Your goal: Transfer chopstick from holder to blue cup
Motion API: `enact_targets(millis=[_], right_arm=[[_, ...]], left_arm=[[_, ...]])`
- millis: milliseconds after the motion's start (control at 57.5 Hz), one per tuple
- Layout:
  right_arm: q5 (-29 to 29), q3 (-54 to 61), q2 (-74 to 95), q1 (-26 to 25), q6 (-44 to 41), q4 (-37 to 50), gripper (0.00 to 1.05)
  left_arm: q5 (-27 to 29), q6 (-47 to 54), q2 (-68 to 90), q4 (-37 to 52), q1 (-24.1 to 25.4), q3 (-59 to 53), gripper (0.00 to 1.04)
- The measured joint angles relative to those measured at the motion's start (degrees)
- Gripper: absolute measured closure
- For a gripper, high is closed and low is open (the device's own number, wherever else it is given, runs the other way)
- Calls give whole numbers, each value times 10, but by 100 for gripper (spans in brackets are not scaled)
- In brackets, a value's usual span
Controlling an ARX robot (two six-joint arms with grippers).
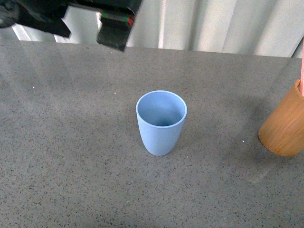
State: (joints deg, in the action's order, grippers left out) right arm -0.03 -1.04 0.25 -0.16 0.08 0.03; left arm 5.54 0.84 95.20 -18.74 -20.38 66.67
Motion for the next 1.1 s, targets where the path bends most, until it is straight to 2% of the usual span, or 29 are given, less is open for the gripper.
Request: enact_targets(millis=[52,104,296,313,348,435,557,853,1096], right_arm=[[0,0,0,0,0,0,10],[0,0,0,0,0,0,10],[0,0,0,0,0,0,10],[0,0,0,0,0,0,10],[0,0,0,0,0,0,10],[0,0,0,0,0,0,10],[0,0,0,0,0,0,10],[0,0,0,0,0,0,10],[0,0,0,0,0,0,10]], left_arm=[[40,1,-59,101,16,-63,7],[52,1,-90,151,24,-93,7],[57,2,-106,182,27,-111,8],[67,2,-105,200,27,-118,9],[96,0,-106,311,28,-163,16],[94,-2,-123,507,40,-262,30],[76,-5,-175,644,65,-356,50],[30,-9,-279,672,113,-491,100],[2,-10,-374,659,146,-565,101]])
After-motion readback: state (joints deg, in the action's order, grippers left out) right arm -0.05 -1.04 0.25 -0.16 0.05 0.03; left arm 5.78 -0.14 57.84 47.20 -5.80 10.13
